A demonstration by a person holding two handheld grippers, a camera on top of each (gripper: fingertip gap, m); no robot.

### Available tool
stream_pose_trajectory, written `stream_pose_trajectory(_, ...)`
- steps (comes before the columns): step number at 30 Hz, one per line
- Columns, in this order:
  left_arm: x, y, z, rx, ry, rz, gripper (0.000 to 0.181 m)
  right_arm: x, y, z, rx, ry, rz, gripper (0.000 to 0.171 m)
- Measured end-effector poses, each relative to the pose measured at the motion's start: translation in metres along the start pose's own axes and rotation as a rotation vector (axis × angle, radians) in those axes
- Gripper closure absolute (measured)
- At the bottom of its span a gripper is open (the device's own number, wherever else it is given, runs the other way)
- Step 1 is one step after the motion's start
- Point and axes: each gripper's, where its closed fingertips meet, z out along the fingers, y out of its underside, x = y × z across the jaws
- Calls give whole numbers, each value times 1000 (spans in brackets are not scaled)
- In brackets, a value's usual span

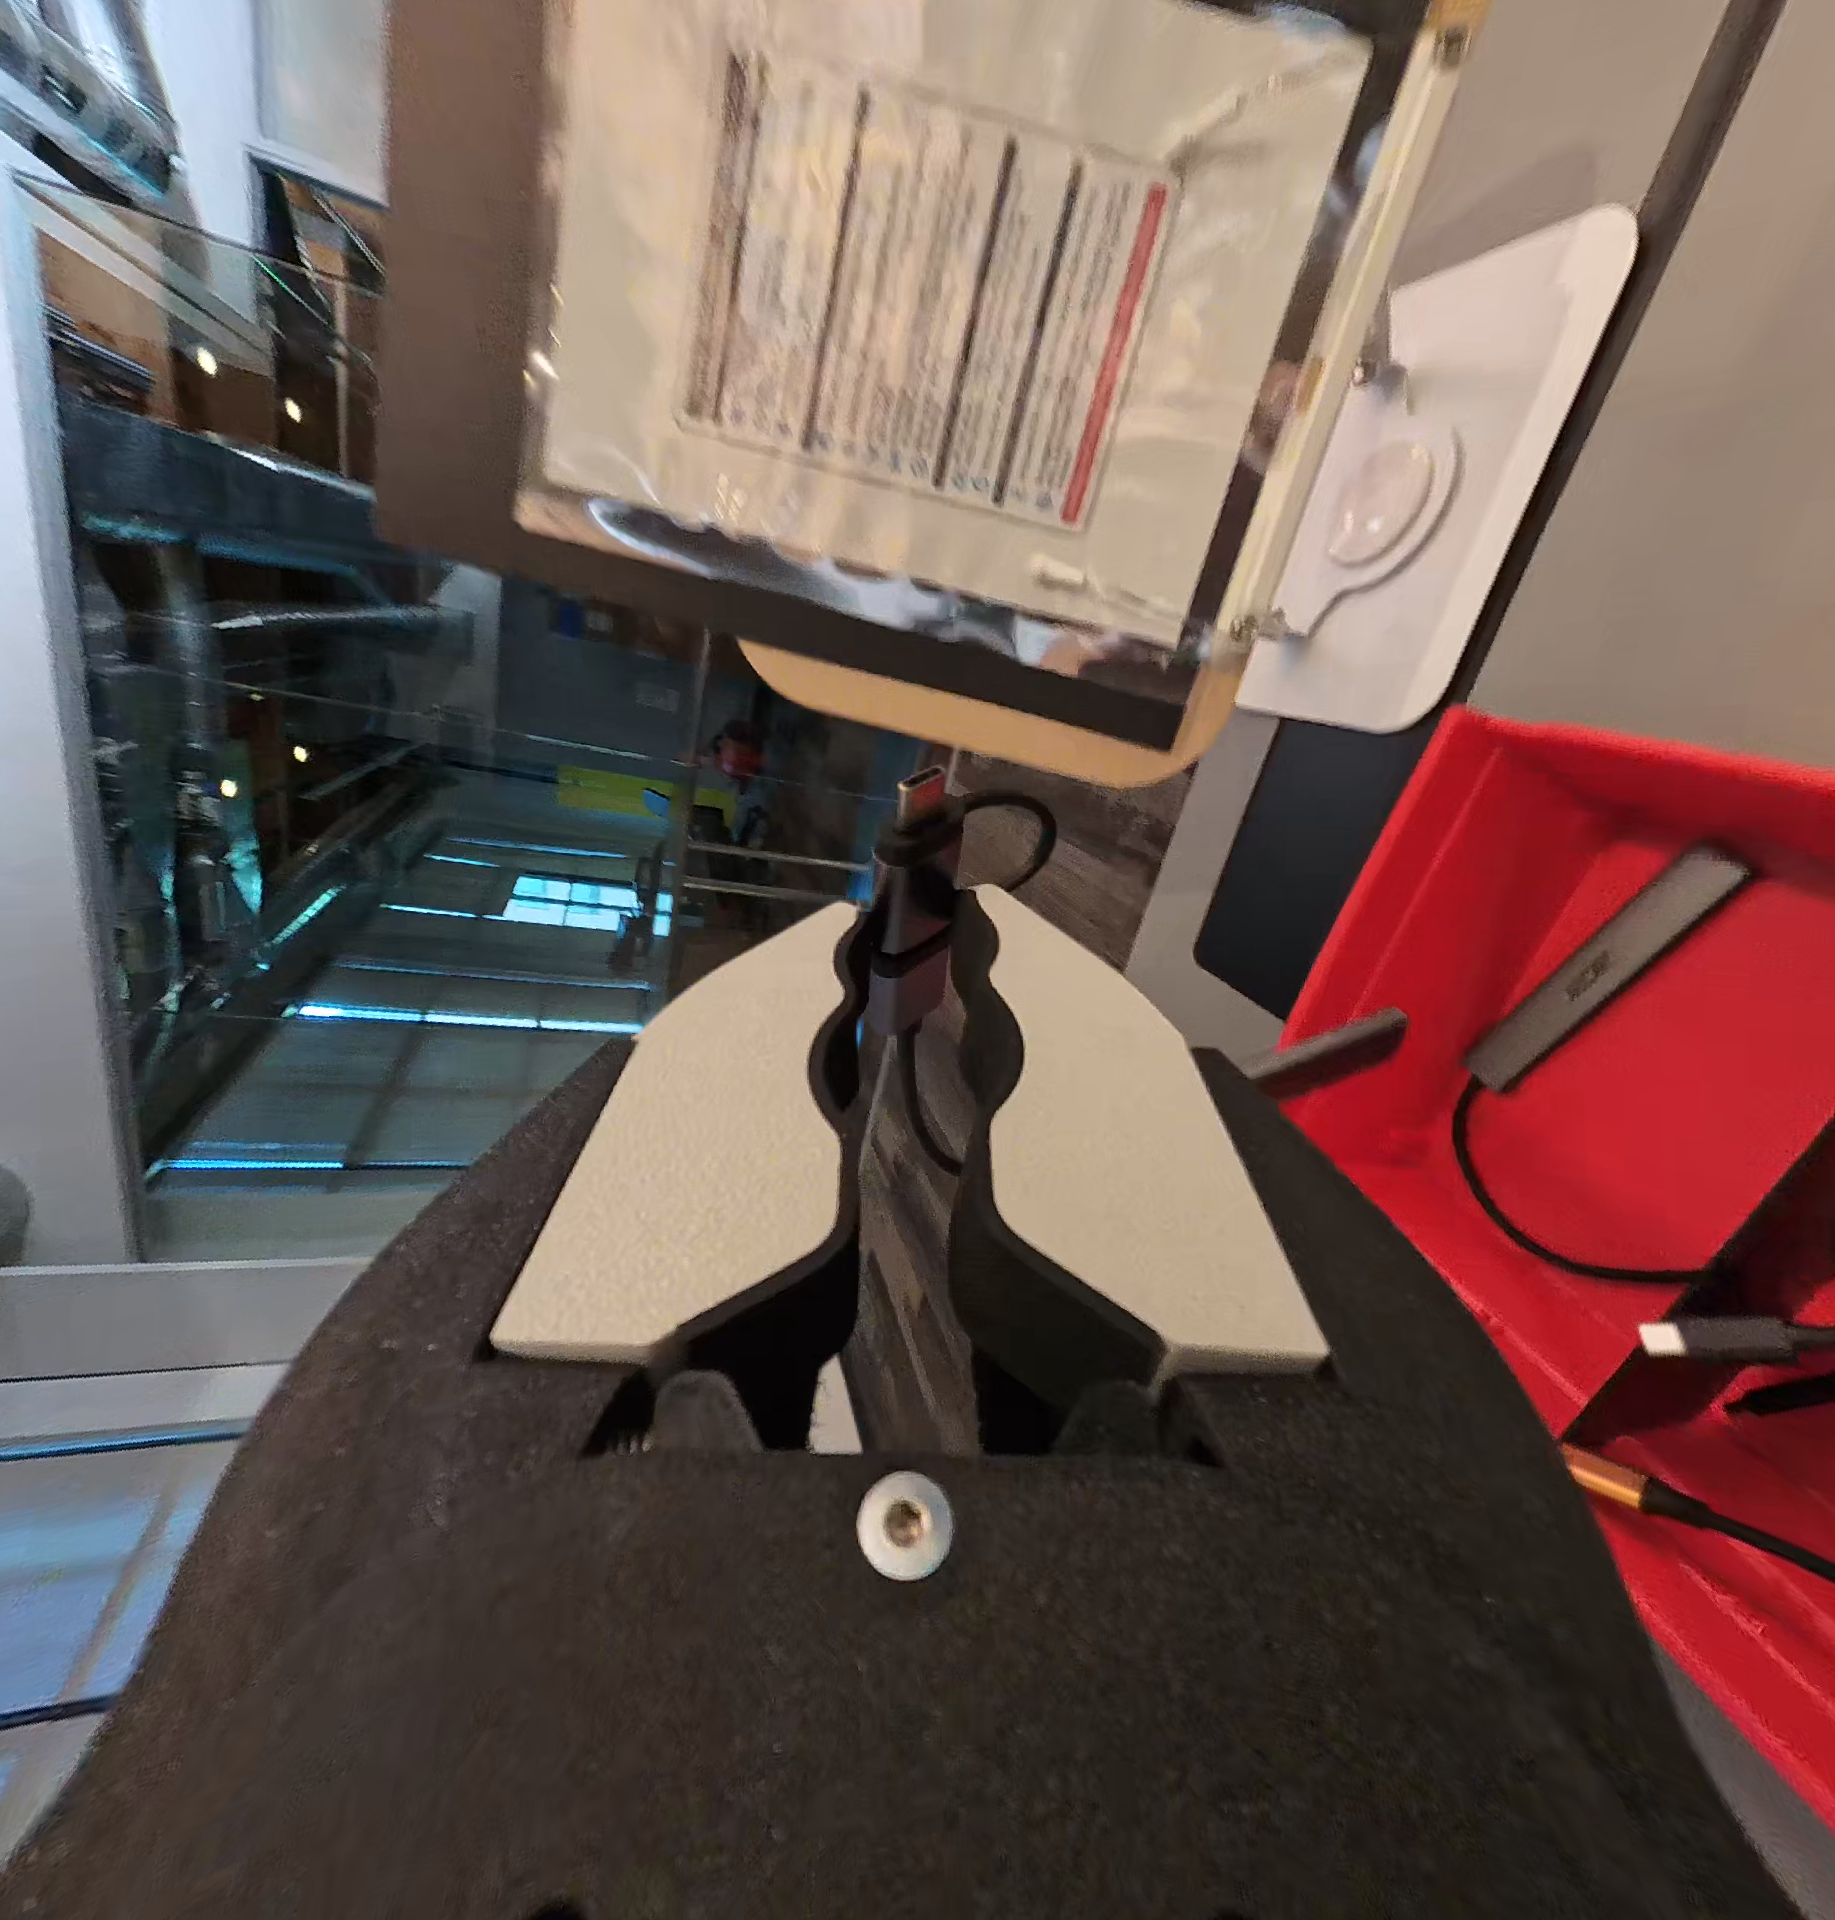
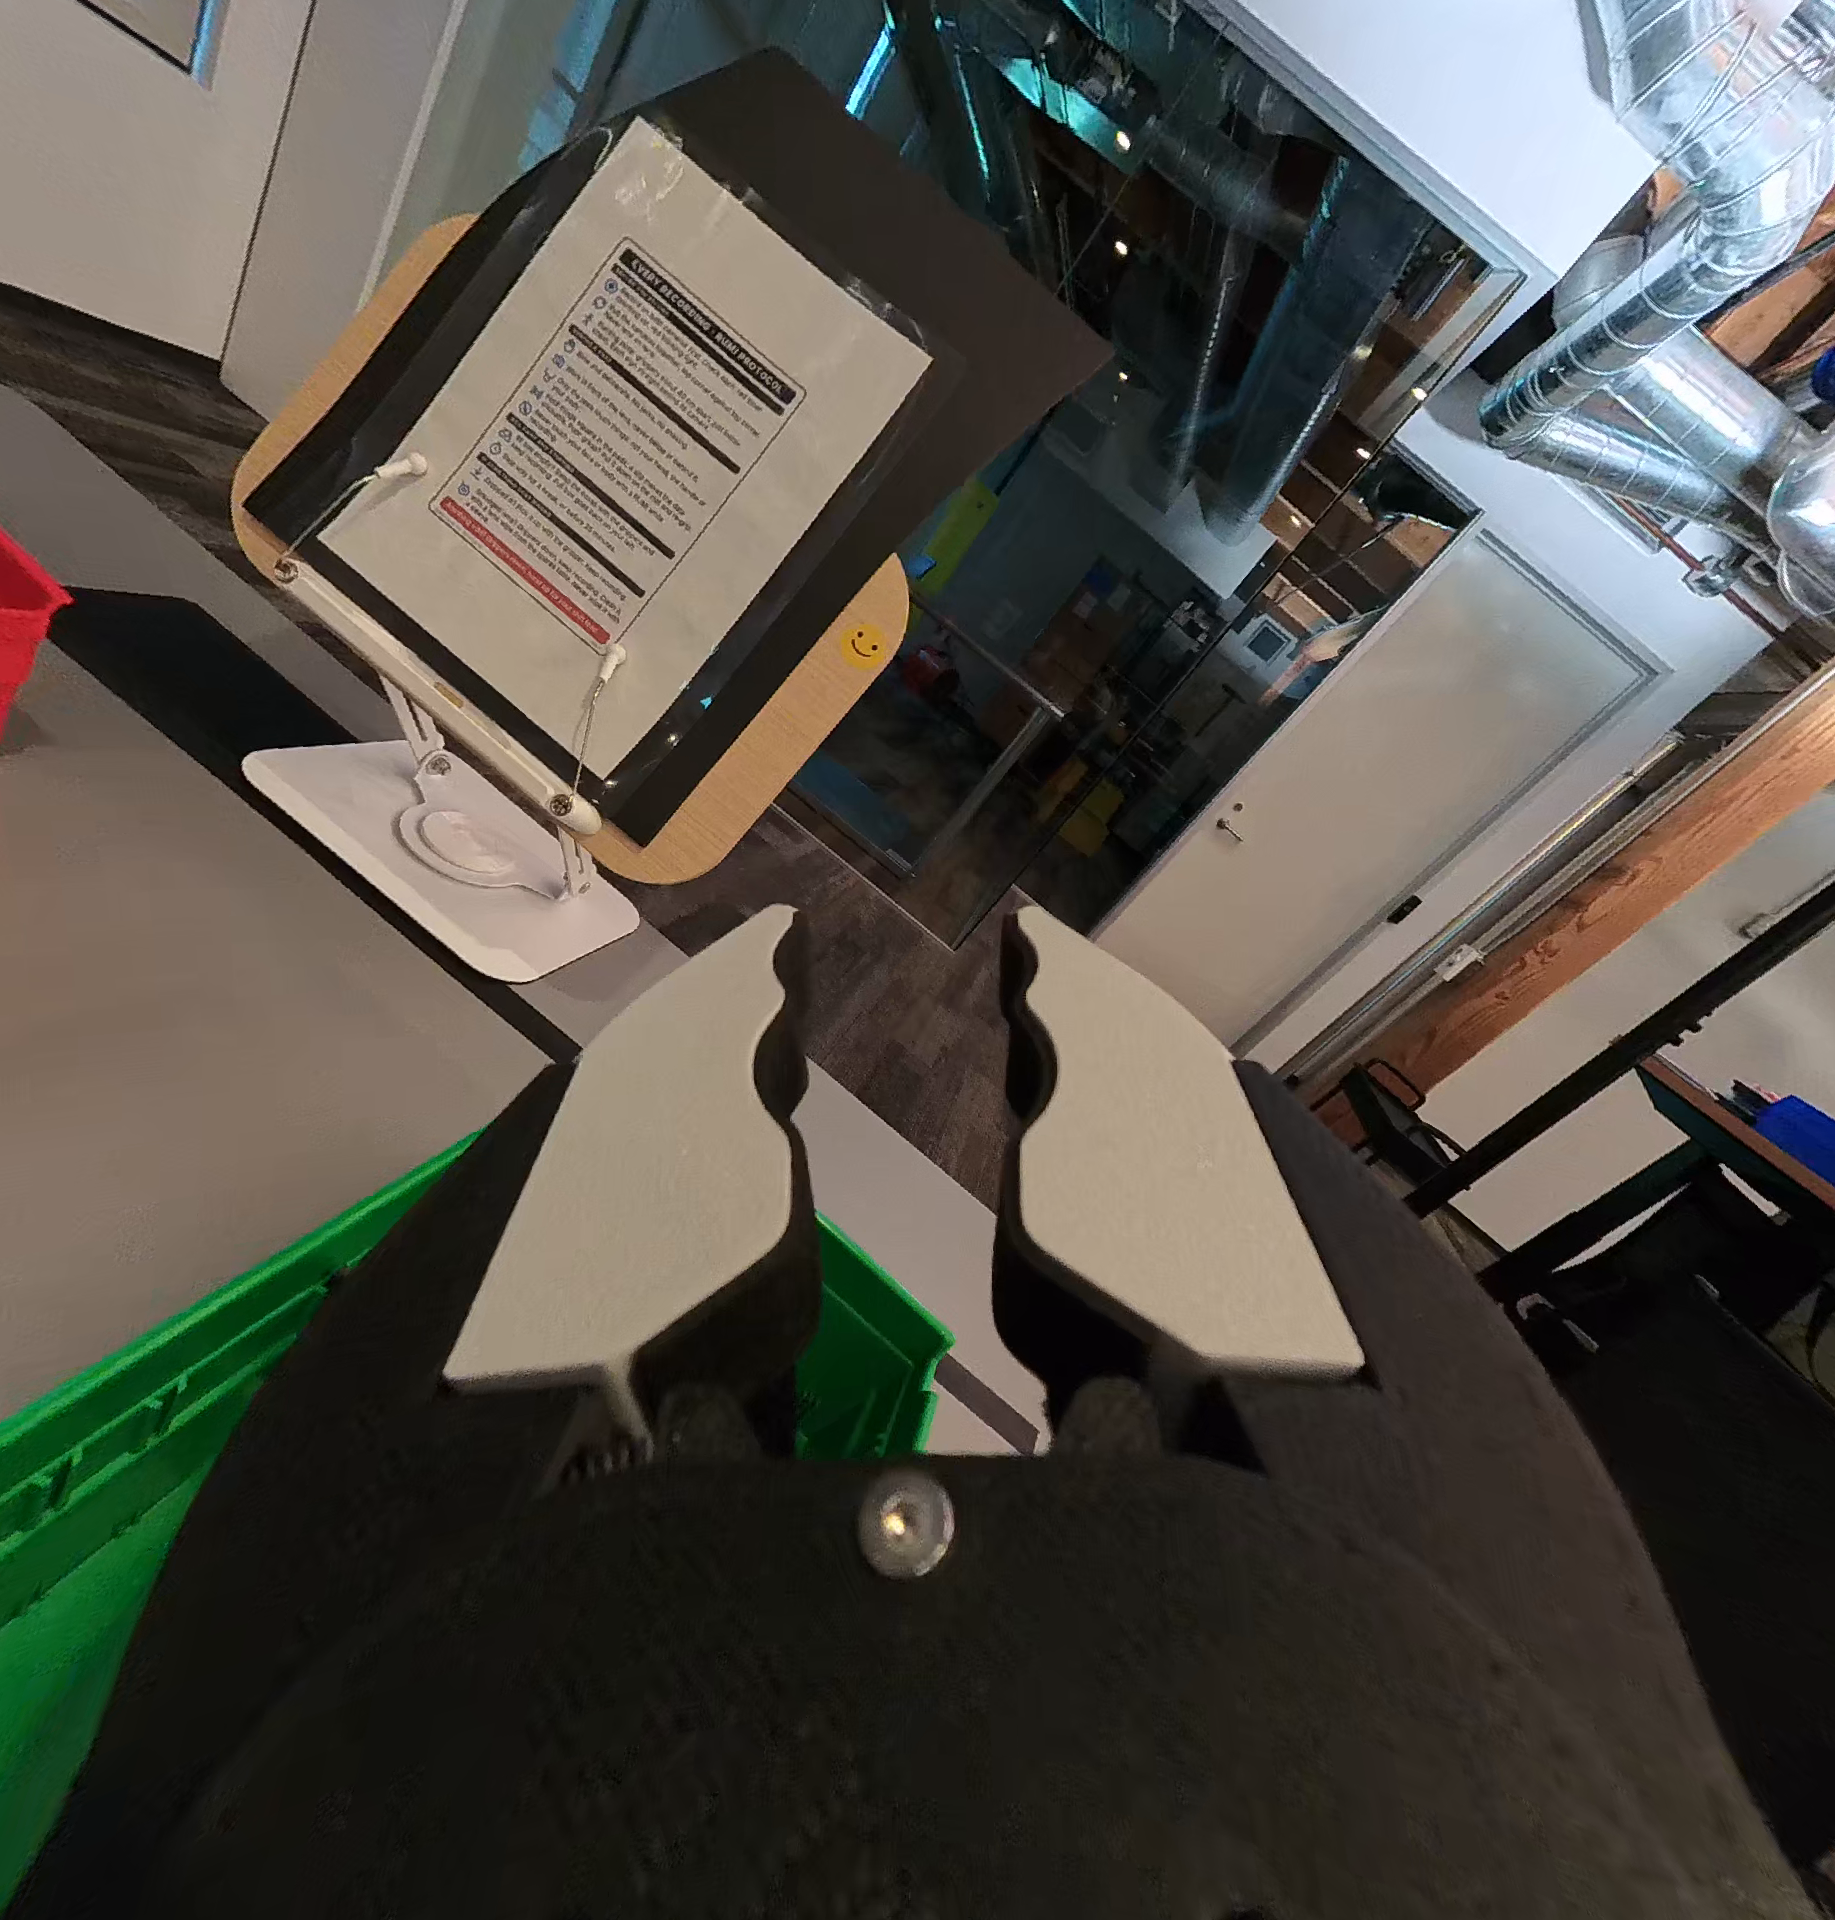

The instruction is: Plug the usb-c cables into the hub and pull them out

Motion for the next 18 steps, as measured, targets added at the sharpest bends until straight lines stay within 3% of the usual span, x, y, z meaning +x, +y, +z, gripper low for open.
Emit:
stream_pose_trajectory(8,8,-112,-57,85,-132,43,169,4,1,-4,4,7,11,136)
stream_pose_trajectory(12,58,-158,-60,125,0,1,169,3,19,-2,-85,-17,17,135)
stream_pose_trajectory(18,145,-197,-29,174,231,-58,170,3,105,-9,-430,-119,179,135)
